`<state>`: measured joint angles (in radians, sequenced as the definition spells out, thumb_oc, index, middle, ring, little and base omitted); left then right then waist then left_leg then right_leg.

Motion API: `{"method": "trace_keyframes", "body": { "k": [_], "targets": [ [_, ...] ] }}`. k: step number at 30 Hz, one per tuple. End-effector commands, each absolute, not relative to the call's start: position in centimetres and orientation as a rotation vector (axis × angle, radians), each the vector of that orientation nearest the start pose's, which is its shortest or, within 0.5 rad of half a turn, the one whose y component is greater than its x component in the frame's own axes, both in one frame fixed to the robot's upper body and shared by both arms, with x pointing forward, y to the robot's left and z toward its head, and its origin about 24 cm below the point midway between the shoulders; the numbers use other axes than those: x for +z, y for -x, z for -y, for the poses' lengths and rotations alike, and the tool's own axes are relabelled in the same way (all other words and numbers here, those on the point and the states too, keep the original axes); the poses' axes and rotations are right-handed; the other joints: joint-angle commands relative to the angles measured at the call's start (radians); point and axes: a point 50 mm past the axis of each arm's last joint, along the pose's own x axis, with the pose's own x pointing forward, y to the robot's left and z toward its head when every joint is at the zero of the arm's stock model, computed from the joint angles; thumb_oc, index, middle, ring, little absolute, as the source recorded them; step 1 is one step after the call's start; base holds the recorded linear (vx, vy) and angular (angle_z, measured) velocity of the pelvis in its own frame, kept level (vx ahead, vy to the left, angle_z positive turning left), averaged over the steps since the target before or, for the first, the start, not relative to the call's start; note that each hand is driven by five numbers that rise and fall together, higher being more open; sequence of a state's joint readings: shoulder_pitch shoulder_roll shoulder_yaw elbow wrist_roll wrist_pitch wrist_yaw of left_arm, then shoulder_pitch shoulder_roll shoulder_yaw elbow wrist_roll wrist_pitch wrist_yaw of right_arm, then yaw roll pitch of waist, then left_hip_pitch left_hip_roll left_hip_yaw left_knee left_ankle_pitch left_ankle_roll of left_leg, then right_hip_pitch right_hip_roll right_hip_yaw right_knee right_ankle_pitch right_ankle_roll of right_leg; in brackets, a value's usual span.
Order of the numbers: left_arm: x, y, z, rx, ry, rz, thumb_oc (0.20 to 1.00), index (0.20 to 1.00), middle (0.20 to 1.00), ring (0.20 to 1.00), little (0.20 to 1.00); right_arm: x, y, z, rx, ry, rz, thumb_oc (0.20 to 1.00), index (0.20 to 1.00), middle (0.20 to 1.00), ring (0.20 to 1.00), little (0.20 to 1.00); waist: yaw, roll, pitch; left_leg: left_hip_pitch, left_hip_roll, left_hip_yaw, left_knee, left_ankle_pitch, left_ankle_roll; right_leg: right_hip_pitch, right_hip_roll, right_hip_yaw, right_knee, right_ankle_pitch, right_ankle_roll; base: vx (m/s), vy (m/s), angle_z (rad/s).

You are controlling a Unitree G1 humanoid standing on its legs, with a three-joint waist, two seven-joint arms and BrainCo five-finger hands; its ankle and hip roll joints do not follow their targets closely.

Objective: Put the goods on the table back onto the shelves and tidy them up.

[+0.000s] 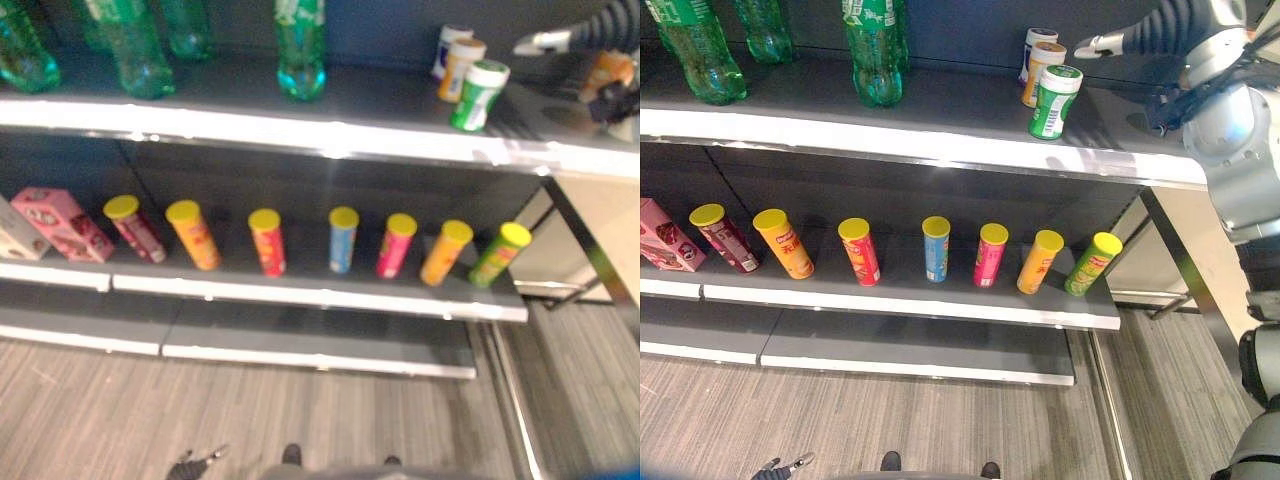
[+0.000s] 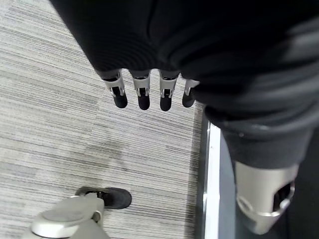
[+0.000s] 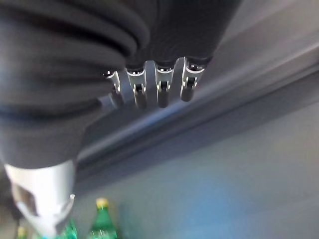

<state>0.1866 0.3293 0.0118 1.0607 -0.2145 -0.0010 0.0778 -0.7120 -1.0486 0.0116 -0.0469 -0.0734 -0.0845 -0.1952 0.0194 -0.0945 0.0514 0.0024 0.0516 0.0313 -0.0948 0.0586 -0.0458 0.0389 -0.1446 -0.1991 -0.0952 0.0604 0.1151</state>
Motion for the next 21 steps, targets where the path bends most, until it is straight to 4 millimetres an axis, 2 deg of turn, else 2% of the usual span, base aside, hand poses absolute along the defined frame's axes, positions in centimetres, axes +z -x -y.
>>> {"method": "trace_keyframes", "body": {
  "k": [1, 4, 5, 6, 7, 8, 9, 10, 11, 12, 13, 14, 15, 17, 18, 19, 20, 21],
  "targets": [
    [-14.5, -5.6, -29.2, 0.407, -0.204, -1.198, 1.0, 1.0, 1.0, 1.0, 1.0, 32.4, -25.7, 24.5, -0.145, 0.741, 0.975, 1.0, 1.0, 1.0, 1.0, 1.0, -0.015, -0.005, -0.011, 0.079, 0.131, 0.093, 0.008, -0.122, -0.102, 0.003, -0.093, 0.015, 0.012, -0.021, 0.085, 0.01, 0.049, -0.09],
    [-14.5, -5.3, -29.6, 0.408, -0.201, -1.202, 1.0, 1.0, 1.0, 1.0, 1.0, 28.2, -24.1, 24.6, 0.065, 0.488, 0.88, 1.0, 1.0, 1.0, 1.0, 1.0, -0.033, -0.004, -0.013, 0.085, 0.129, 0.107, 0.008, -0.127, -0.098, -0.004, -0.095, 0.026, 0.015, -0.016, 0.089, 0.0, 0.049, -0.15],
    [-14.3, -5.3, -29.9, 0.419, -0.19, -1.193, 1.0, 1.0, 1.0, 1.0, 1.0, 25.1, -23.4, 24.3, 0.216, 0.331, 0.777, 1.0, 1.0, 1.0, 1.0, 1.0, -0.051, -0.004, -0.008, 0.088, 0.127, 0.115, 0.008, -0.127, -0.098, -0.011, -0.097, 0.034, 0.018, -0.01, 0.092, -0.01, 0.044, -0.24],
    [-14.3, -5.2, -30.0, 0.417, -0.193, -1.194, 1.0, 1.0, 1.0, 1.0, 1.0, 25.1, -23.3, 24.3, 0.215, 0.329, 0.775, 1.0, 1.0, 1.0, 1.0, 1.0, -0.047, -0.005, -0.01, 0.088, 0.127, 0.116, 0.008, -0.127, -0.098, -0.011, -0.097, 0.035, 0.017, -0.01, 0.092, -0.02, 0.052, -0.18],
    [-14.1, -5.4, -30.4, 0.42, -0.187, -1.182, 1.0, 1.0, 1.0, 1.0, 1.0, 21.6, -22.9, 24.6, 0.315, 0.276, 0.581, 1.0, 1.0, 1.0, 1.0, 1.0, -0.065, -0.006, -0.009, 0.09, 0.126, 0.126, 0.008, -0.128, -0.099, -0.019, -0.101, 0.044, 0.019, -0.004, 0.096, -0.01, 0.025, -0.19],
    [-14.1, -5.3, -30.4, 0.419, -0.189, -1.183, 1.0, 1.0, 1.0, 1.0, 1.0, 21.6, -22.8, 24.7, 0.314, 0.275, 0.579, 1.0, 1.0, 1.0, 1.0, 1.0, -0.063, -0.006, -0.01, 0.09, 0.126, 0.126, 0.008, -0.129, -0.099, -0.019, -0.101, 0.044, 0.019, -0.004, 0.096, -0.02, 0.053, -0.12],
    [-14.1, -5.2, -30.3, 0.404, -0.191, -1.186, 1.0, 1.0, 1.0, 1.0, 1.0, 18.2, -22.3, 24.7, 0.383, 0.126, 0.442, 1.0, 1.0, 1.0, 1.0, 1.0, -0.08, -0.005, -0.011, 0.092, 0.123, 0.136, 0.008, -0.13, -0.099, -0.028, -0.104, 0.056, 0.021, 0.002, 0.099, -0.01, 0.029, -0.16],
    [-14.1, -5.2, -30.3, 0.404, -0.191, -1.186, 1.0, 1.0, 1.0, 1.0, 1.0, 18.2, -22.3, 24.7, 0.383, 0.126, 0.442, 1.0, 1.0, 1.0, 1.0, 1.0, -0.078, -0.006, -0.012, 0.093, 0.123, 0.137, 0.008, -0.131, -0.098, -0.029, -0.104, 0.058, 0.021, 0.002, 0.099, 0.0, 0.061, -0.2],
    [-14.2, -5.1, -30.2, 0.393, -0.19, -1.19, 1.0, 1.0, 1.0, 1.0, 1.0, 14.3, -21.7, 24.7, 0.414, -0.033, 0.272, 1.0, 1.0, 1.0, 1.0, 1.0, -0.092, -0.005, -0.01, 0.102, 0.122, 0.147, 0.008, -0.134, -0.099, -0.03, -0.107, 0.068, 0.021, 0.006, 0.101, 0.01, 0.033, -0.2],
    [-14.2, -5.1, -30.3, 0.393, -0.191, -1.19, 1.0, 1.0, 1.0, 1.0, 1.0, 14.2, -21.6, 24.7, 0.414, -0.034, 0.272, 1.0, 1.0, 1.0, 1.0, 1.0, -0.092, -0.006, -0.013, 0.098, 0.121, 0.147, 0.008, -0.133, -0.098, -0.034, -0.108, 0.068, 0.021, 0.007, 0.101, 0.01, 0.059, -0.27],
    [-14.1, -5.3, -30.2, 0.388, -0.187, -1.181, 1.0, 1.0, 1.0, 1.0, 1.0, 10.3, -20.6, 24.8, 0.438, -0.083, 0.071, 1.0, 1.0, 1.0, 1.0, 1.0, -0.104, -0.007, -0.016, 0.101, 0.117, 0.155, 0.008, -0.133, -0.099, -0.039, -0.11, 0.076, 0.022, 0.011, 0.103, 0.0, 0.028, -0.25],
    [-14.1, -5.3, -30.2, 0.388, -0.187, -1.181, 1.0, 1.0, 1.0, 1.0, 1.0, 10.3, -20.6, 24.8, 0.438, -0.083, 0.071, 1.0, 1.0, 1.0, 1.0, 1.0, -0.103, -0.007, -0.016, 0.102, 0.117, 0.156, 0.008, -0.133, -0.099, -0.039, -0.11, 0.076, 0.022, 0.011, 0.103, -0.01, 0.05, -0.19],
    [-14.1, -5.8, -30.1, 0.359, -0.186, -1.168, 1.0, 1.0, 1.0, 1.0, 1.0, 5.4, -18.9, 25.3, 0.454, -0.07, -0.188, 1.0, 1.0, 1.0, 1.0, 1.0, -0.112, -0.011, -0.015, 0.105, 0.116, 0.164, 0.008, -0.133, -0.1, -0.043, -0.113, 0.081, 0.026, 0.015, 0.106, -0.01, 0.036, -0.12],
    [-14.1, -6.4, -29.6, 0.315, -0.192, -1.156, 1.0, 1.0, 1.0, 1.0, 1.0, 1.0, -17.4, 26.9, 0.395, 0.045, -0.417, 1.0, 1.0, 1.0, 1.0, 1.0, -0.114, -0.011, -0.012, 0.107, 0.115, 0.167, 0.008, -0.133, -0.099, -0.043, -0.114, 0.083, 0.028, 0.015, 0.107, -0.02, 0.036, -0.13],
    [-14.1, -6.4, -29.6, 0.315, -0.192, -1.156, 1.0, 1.0, 1.0, 1.0, 1.0, 1.0, -17.4, 26.9, 0.395, 0.045, -0.417, 1.0, 1.0, 1.0, 1.0, 1.0, -0.115, -0.011, -0.012, 0.107, 0.115, 0.167, 0.008, -0.132, -0.099, -0.044, -0.114, 0.083, 0.028, 0.015, 0.107, -0.01, 0.025, -0.14],
    [-14.2, -6.9, -29.2, 0.286, -0.192, -1.144, 1.0, 1.0, 1.0, 1.0, 1.0, -1.6, -16.7, 27.5, 0.351, 0.12, -0.531, 1.0, 1.0, 1.0, 1.0, 1.0, -0.112, -0.009, -0.007, 0.112, 0.114, 0.169, 0.008, -0.134, -0.098, -0.04, -0.115, 0.083, 0.03, 0.014, 0.107, -0.01, 0.026, -0.09],
    [-14.3, -7.5, -28.4, 0.248, -0.203, -1.135, 1.0, 1.0, 1.0, 1.0, 1.0, -5.4, -15.8, 27.6, 0.269, 0.205, -0.674, 1.0, 1.0, 1.0, 1.0, 1.0, -0.107, -0.008, -0.009, 0.111, 0.11, 0.166, 0.008, -0.135, -0.093, -0.041, -0.118, 0.079, 0.029, 0.015, 0.108, -0.01, 0.026, -0.06],
    [-14.3, -7.6, -28.4, 0.25, -0.203, -1.134, 1.0, 1.0, 1.0, 1.0, 1.0, -5.4, -15.8, 27.5, 0.269, 0.205, -0.673, 1.0, 1.0, 1.0, 1.0, 1.0, -0.107, -0.009, -0.008, 0.112, 0.11, 0.166, 0.008, -0.135, -0.093, -0.04, -0.118, 0.079, 0.028, 0.015, 0.108, -0.01, 0.005, -0.09]
  ]
}}
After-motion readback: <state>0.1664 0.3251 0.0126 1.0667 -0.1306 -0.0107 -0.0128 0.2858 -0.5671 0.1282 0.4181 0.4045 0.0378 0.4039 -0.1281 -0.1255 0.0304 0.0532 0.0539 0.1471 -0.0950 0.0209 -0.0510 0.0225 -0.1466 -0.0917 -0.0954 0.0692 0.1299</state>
